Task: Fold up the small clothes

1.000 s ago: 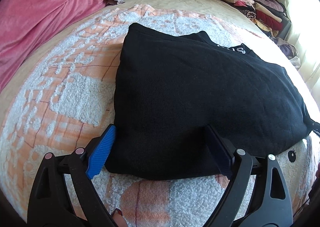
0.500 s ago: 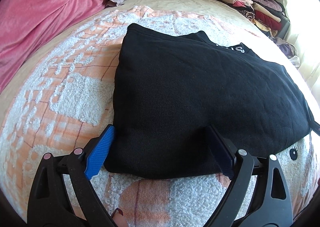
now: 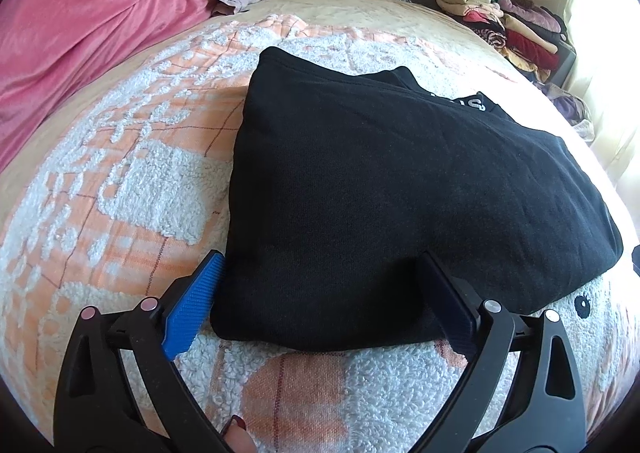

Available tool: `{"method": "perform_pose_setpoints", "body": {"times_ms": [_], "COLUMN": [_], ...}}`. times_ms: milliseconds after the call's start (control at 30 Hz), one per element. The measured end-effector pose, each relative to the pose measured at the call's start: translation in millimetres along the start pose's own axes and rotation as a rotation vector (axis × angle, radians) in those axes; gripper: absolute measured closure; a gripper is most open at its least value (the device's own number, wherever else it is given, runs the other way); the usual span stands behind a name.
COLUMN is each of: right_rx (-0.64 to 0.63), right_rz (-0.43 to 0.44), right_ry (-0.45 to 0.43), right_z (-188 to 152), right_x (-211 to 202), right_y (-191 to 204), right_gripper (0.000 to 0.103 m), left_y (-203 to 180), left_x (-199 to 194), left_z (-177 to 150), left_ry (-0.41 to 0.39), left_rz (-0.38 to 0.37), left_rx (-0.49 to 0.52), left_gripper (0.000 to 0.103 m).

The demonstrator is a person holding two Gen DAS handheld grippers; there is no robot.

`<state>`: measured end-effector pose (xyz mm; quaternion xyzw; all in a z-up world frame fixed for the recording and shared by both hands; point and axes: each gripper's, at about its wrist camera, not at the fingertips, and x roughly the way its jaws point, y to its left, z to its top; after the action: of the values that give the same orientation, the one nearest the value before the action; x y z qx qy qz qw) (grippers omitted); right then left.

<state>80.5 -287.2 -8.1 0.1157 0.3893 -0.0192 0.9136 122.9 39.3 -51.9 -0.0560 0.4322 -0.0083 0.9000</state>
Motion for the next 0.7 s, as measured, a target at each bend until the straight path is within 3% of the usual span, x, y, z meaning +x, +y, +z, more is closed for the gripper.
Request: {"method": "perform_pose_setpoints", "body": {"times_ms": [133, 700], "right_rx": [-0.001, -0.119], "right_rz": [0.019, 0.057], "right_ry": [-0.009, -0.006], "right_z": [-6, -18], "right_x": [-3, -7], "right_y": [12, 64], "right_gripper": [0.014, 0.007], "left_y": [4, 17], "left_x": [-1, -14], "left_z": [-2, 1], "left_ry": [0.0, -0.049], "left_rz": [-0.008, 0.009], "left_rx": [-0.016, -0.061], "left_gripper": [0.012, 0.01]}}
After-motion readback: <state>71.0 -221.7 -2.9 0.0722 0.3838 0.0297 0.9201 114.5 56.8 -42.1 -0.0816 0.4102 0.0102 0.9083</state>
